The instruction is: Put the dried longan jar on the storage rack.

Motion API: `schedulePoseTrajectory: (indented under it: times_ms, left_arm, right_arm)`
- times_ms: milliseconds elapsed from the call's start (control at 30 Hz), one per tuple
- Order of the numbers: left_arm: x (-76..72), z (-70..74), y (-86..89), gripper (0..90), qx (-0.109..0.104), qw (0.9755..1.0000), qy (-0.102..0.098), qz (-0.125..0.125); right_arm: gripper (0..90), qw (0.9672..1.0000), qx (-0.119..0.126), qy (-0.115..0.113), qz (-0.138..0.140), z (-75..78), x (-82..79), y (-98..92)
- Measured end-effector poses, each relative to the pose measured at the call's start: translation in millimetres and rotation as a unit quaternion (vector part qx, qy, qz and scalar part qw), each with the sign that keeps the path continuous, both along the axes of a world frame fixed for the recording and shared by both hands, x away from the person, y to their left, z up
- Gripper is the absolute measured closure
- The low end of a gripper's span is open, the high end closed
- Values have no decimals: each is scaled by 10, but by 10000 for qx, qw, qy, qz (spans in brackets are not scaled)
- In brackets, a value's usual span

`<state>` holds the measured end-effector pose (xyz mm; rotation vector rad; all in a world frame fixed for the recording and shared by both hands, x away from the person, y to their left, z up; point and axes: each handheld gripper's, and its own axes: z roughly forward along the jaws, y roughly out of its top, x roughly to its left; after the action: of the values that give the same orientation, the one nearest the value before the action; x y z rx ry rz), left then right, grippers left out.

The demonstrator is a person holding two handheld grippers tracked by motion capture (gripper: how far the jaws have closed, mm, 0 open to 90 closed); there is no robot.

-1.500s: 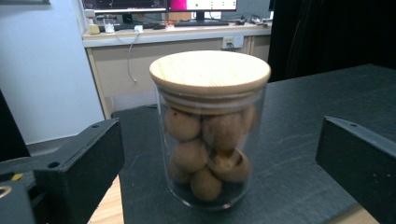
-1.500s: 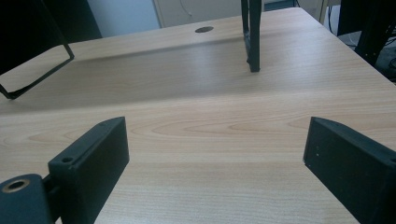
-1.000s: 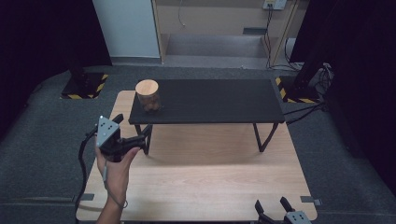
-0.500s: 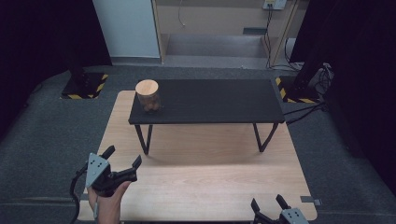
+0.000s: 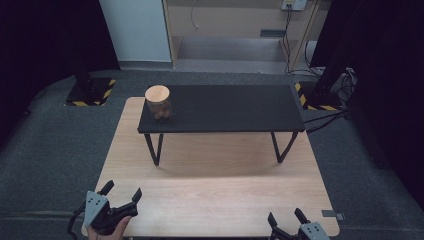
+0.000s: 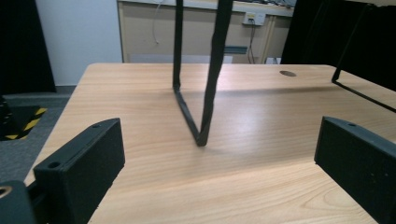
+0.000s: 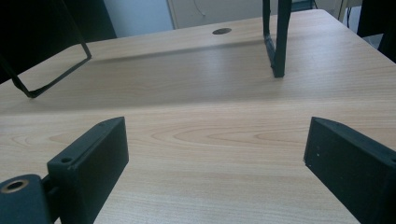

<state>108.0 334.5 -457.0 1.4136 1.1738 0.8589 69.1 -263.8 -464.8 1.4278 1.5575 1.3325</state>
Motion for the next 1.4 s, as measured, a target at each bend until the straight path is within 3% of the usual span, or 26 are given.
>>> schedulePoseTrajectory:
  times_ms: [200, 367, 900, 1133, 1400]
  left_arm:
    - [-18, -81, 81, 4, -61, 9999, 109, 25]
    - [-12, -88, 53, 4, 66, 9999, 97, -12]
    - [13, -95, 62, 3, 3, 9998, 176, -82]
    - [-3, -102, 42, 4, 28, 9996, 266, -95]
    - [-94, -67, 67, 4, -21, 9995, 267, -144]
  right_arm:
    - [68, 10000, -3, 19, 17, -2, 22, 9]
    - [68, 10000, 4, -2, 45, -1, 35, 24]
    - [68, 10000, 8, -27, 25, 7, 3, 29]
    - [65, 9999, 99, -71, 42, 32, -65, 34]
    - [39, 9993, 208, -289, 55, 110, -230, 40]
